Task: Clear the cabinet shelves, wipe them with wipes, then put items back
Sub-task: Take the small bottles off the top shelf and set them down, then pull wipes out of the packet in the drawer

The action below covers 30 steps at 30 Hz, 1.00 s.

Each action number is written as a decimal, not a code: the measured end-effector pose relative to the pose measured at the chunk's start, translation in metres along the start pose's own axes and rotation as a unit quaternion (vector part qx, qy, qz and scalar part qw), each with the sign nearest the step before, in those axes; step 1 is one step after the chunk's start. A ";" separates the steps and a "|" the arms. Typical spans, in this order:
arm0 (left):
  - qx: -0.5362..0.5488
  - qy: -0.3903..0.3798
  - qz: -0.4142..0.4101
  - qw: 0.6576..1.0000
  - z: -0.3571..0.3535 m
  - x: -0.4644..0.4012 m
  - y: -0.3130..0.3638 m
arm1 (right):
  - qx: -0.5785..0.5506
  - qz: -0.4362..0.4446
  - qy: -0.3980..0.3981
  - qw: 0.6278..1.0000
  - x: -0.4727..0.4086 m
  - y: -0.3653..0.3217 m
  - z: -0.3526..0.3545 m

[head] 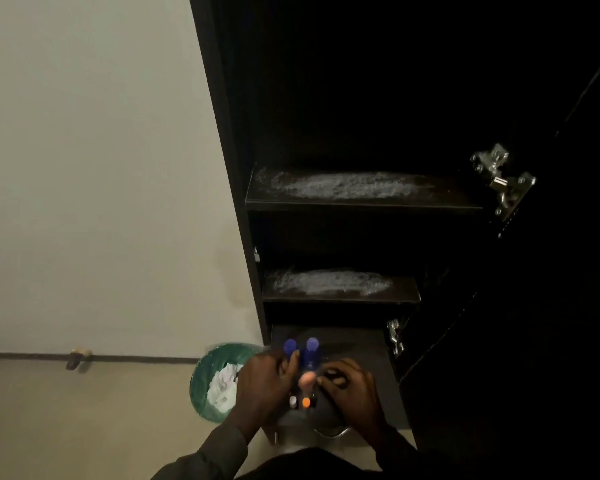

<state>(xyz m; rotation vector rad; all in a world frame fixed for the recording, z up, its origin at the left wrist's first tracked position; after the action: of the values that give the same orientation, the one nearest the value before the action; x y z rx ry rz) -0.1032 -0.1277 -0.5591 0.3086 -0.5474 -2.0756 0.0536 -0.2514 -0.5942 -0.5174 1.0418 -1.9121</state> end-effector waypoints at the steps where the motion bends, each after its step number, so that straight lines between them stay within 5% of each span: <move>1: 0.010 0.018 -0.002 1.000 0.002 -0.002 0.002 | -0.018 -0.008 0.011 1.000 0.000 -0.003 0.002; 13: 0.127 0.152 0.004 0.980 0.045 -0.031 0.055 | -0.153 0.040 0.079 0.984 -0.038 -0.041 0.029; 20: 0.118 0.072 0.007 0.990 0.029 -0.023 0.043 | -0.120 -0.061 0.096 0.986 -0.013 -0.025 0.035; 30: 0.044 -0.103 0.024 0.993 -0.037 0.041 0.014 | -0.018 -0.164 0.012 0.986 0.039 0.046 0.019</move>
<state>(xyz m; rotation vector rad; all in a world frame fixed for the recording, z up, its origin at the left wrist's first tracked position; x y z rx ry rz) -0.0991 -0.1784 -0.5842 0.1305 -0.7655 -2.0513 0.0681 -0.3054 -0.6232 -0.7263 1.0586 -2.1938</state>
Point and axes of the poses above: each hand's wrist, its own x-axis away from the middle knuckle, its own z-axis out of the back of the hand, y = z × x, the point moved 3 cm from there along -x, towards the middle knuckle, and after that the axes turned 1 degree about -y, right-handed, at the moved point
